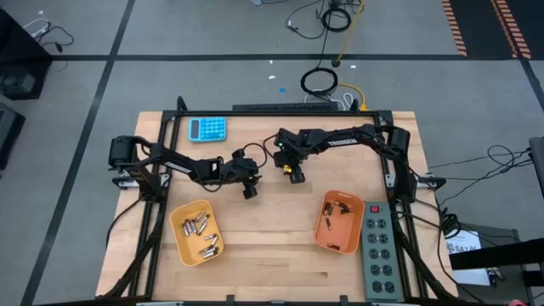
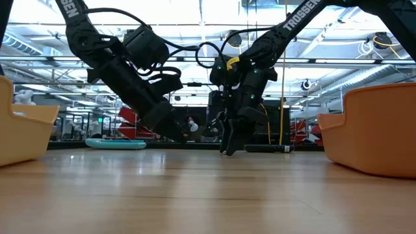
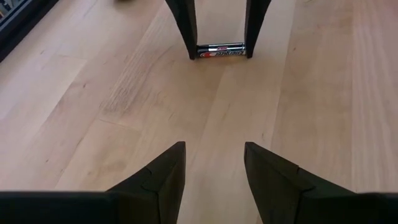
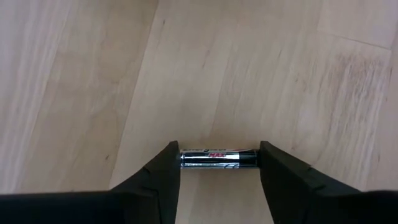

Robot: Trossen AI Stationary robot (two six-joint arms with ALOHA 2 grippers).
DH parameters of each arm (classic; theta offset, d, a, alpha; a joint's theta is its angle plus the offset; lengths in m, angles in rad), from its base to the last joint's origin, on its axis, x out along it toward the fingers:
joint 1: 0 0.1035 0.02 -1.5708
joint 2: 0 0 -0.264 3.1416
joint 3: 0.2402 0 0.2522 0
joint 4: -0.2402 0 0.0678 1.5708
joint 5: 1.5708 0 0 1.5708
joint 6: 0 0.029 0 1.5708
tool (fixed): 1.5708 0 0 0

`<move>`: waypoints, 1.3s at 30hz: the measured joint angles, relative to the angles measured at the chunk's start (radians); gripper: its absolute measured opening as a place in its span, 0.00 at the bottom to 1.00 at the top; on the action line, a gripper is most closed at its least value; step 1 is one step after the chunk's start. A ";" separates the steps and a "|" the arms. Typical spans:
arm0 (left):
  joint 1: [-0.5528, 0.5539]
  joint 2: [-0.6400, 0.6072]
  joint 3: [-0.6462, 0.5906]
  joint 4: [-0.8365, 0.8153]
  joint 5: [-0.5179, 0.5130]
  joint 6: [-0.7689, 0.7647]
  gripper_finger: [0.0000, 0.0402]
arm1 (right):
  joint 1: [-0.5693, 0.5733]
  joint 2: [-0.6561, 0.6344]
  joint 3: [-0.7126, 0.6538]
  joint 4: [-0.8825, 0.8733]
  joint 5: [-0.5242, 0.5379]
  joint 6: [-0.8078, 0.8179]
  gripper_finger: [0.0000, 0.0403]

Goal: Sort batteries
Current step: Put the silver battery into the yellow bin

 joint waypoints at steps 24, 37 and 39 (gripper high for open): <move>-0.104 0.000 0.000 0.009 -0.108 0.769 0.43 | -0.027 -0.022 -0.004 0.049 -0.287 0.166 0.41; -0.104 0.000 0.000 0.139 -0.032 0.846 0.43 | -0.032 -0.024 -0.003 0.127 -0.507 0.213 0.41; -0.105 0.000 0.000 0.163 0.005 0.860 0.43 | -0.032 -0.024 -0.002 0.145 -0.533 0.229 0.41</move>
